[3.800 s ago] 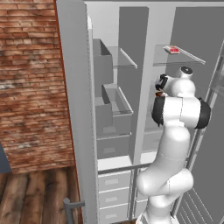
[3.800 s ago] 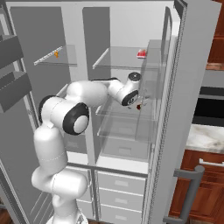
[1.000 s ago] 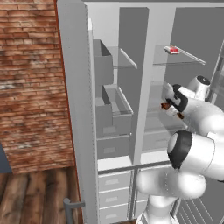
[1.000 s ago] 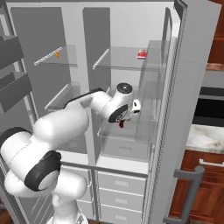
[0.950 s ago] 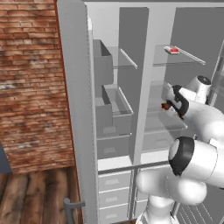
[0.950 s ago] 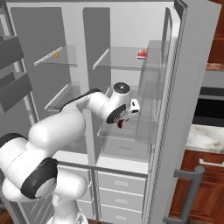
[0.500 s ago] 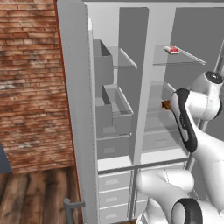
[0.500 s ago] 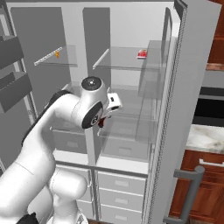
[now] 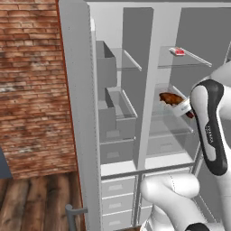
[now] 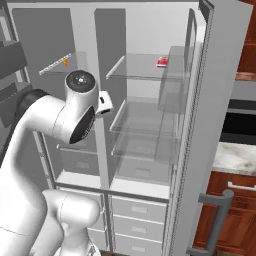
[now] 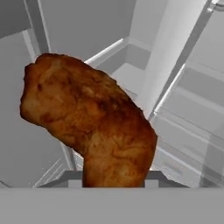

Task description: There's a chicken drumstick in the fridge that needs to be moved to the freezer for freezing. Pick up the chicken drumstick from the fridge, place it on any shelf in the freezer, and close the fridge and freezer doors when done.

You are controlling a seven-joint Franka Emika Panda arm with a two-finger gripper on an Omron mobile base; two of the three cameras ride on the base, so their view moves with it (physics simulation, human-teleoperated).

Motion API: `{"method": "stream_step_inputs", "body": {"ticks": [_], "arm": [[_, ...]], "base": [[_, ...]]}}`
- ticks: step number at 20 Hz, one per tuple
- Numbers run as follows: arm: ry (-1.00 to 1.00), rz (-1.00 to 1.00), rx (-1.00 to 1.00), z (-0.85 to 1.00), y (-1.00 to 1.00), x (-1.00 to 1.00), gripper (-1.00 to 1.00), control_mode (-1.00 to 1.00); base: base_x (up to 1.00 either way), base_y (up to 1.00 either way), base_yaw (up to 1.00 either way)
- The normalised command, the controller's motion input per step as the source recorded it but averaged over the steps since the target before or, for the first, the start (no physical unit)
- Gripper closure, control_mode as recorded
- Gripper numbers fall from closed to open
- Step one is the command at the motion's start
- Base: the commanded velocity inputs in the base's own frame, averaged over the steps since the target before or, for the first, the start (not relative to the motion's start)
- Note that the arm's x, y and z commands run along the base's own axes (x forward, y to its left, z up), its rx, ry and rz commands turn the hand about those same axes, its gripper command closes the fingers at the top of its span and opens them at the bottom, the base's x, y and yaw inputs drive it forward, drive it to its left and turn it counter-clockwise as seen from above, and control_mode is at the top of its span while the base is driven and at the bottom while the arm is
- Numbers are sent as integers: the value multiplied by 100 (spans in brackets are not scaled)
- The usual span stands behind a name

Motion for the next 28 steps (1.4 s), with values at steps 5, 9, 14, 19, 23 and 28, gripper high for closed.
{"method": "stream_step_inputs", "body": {"ticks": [5, 9, 14, 19, 23, 28], "arm": [[-13, 7, 9, 95, 84, -6, 100, -100], [-4, 0, 7, 73, 69, 28, 100, -100], [-6, 0, 17, 44, 46, 23, 100, -100], [-8, 0, 15, 13, 9, 23, 100, -100], [-2, 0, 18, 0, 22, 35, 100, -100], [-7, 0, 11, -17, 9, 65, 100, -100]], "base": [[0, 0, 0], [0, 0, 0], [0, 0, 0], [0, 0, 0], [0, 0, 0], [0, 0, 0]]}}
